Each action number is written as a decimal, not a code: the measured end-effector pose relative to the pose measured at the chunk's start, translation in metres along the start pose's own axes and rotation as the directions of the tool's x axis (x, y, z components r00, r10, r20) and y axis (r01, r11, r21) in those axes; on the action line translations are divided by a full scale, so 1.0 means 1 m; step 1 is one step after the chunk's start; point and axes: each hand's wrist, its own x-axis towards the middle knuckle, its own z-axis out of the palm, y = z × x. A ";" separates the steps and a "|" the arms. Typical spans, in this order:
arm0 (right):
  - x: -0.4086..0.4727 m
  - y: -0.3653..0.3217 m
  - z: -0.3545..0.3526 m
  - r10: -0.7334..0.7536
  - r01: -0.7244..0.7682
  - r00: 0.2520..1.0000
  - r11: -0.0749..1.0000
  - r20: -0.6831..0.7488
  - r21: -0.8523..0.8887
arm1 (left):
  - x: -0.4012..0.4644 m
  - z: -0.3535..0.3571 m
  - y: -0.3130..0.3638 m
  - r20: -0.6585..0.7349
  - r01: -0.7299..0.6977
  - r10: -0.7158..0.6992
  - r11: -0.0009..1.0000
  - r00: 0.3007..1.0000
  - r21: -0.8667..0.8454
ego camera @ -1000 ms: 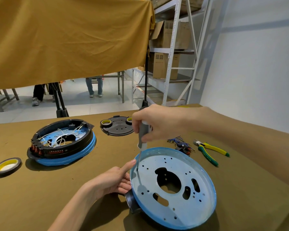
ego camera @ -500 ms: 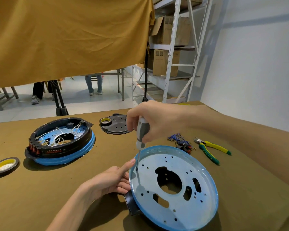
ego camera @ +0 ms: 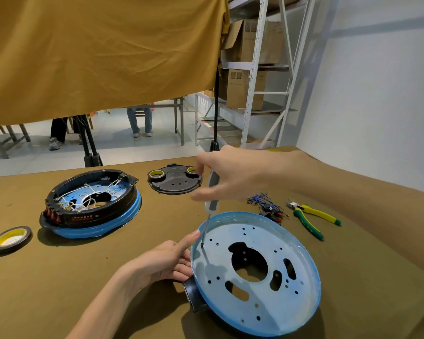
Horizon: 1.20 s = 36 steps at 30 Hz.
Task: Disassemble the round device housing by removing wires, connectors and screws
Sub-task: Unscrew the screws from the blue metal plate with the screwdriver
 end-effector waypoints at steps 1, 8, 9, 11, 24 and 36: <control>0.001 0.000 0.004 0.019 -0.028 0.997 0.992 -0.075 -0.119 | -0.001 0.000 0.000 0.002 0.002 -0.002 1.000 1.000 -0.006; 0.000 0.005 -0.006 -0.059 0.041 0.993 0.984 0.101 0.175 | -0.001 0.002 0.001 -0.018 0.014 -0.015 1.000 1.000 -0.028; 0.000 0.005 -0.006 -0.022 0.006 0.994 0.989 0.108 0.147 | -0.001 0.002 0.001 -0.016 0.015 -0.015 1.000 1.000 -0.027; 0.002 0.003 0.001 0.063 -0.062 0.998 0.998 0.020 -0.032 | -0.001 0.002 0.001 -0.022 0.012 -0.013 1.000 1.000 -0.021; 0.005 -0.006 0.008 0.054 -0.076 0.991 0.981 -0.125 -0.180 | 0.002 0.001 -0.001 -0.039 0.019 -0.019 1.000 0.999 0.002; 0.014 -0.001 0.015 0.032 -0.060 0.986 0.983 -0.161 -0.175 | 0.008 -0.005 -0.005 -0.033 0.019 -0.018 1.000 0.999 0.018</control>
